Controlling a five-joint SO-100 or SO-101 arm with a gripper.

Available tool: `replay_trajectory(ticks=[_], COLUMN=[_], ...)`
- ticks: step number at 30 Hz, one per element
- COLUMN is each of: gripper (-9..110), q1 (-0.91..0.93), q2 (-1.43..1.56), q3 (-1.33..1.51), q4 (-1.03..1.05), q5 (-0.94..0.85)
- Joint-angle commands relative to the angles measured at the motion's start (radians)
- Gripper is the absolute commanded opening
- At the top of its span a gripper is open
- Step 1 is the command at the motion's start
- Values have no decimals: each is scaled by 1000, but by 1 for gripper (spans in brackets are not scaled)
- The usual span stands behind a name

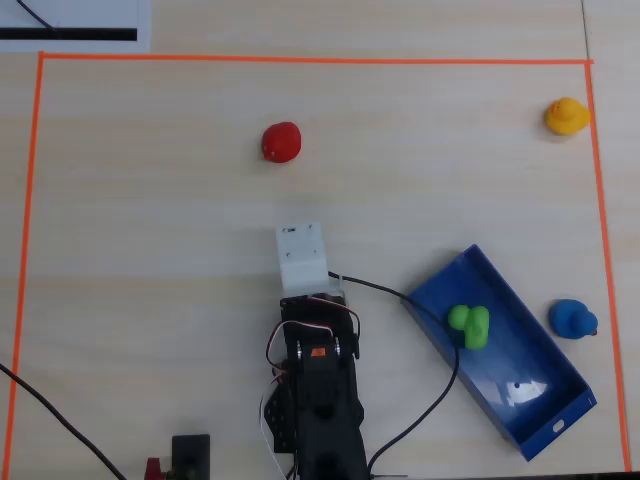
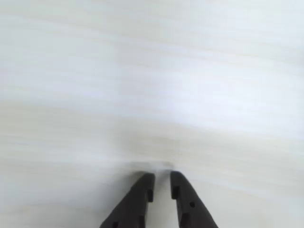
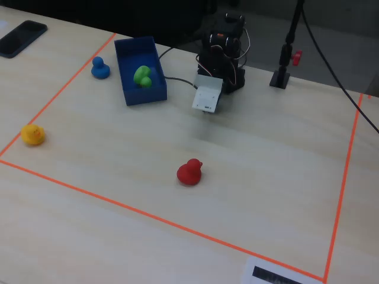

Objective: Grasp green duck and put it into box.

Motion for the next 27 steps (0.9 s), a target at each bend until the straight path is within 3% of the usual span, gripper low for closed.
replay_trajectory(ticks=[1, 27], gripper=[1, 3], q1=[-6, -6], q2=[-14, -14], q3=[-3, -2], q4=[26, 26], q5=[5, 5])
